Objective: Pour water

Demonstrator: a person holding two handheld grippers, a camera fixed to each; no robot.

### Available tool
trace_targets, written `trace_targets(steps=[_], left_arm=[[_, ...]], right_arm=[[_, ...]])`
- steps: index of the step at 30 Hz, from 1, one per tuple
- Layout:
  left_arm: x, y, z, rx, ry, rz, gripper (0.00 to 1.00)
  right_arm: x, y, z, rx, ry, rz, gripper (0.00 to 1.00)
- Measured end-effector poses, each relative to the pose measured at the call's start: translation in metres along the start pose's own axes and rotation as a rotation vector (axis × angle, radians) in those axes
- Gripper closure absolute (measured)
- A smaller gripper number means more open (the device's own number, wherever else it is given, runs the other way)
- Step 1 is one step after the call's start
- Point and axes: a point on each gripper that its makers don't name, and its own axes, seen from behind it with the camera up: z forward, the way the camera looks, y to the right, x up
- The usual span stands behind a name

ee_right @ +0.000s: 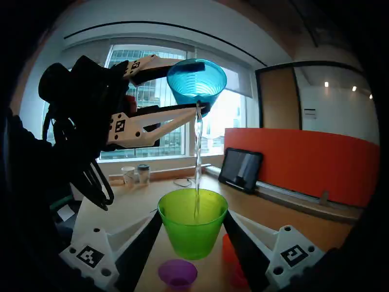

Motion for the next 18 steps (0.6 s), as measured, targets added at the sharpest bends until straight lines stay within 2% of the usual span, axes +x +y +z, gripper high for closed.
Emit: trace_targets(steps=[18], left_arm=[[0.0012, -0.0013, 0.0, -0.001, -0.001, 0.057, 0.14]], right_arm=[[0.0024, -0.0002, -0.0019, -0.002, 0.01, -0.001, 0.1]])
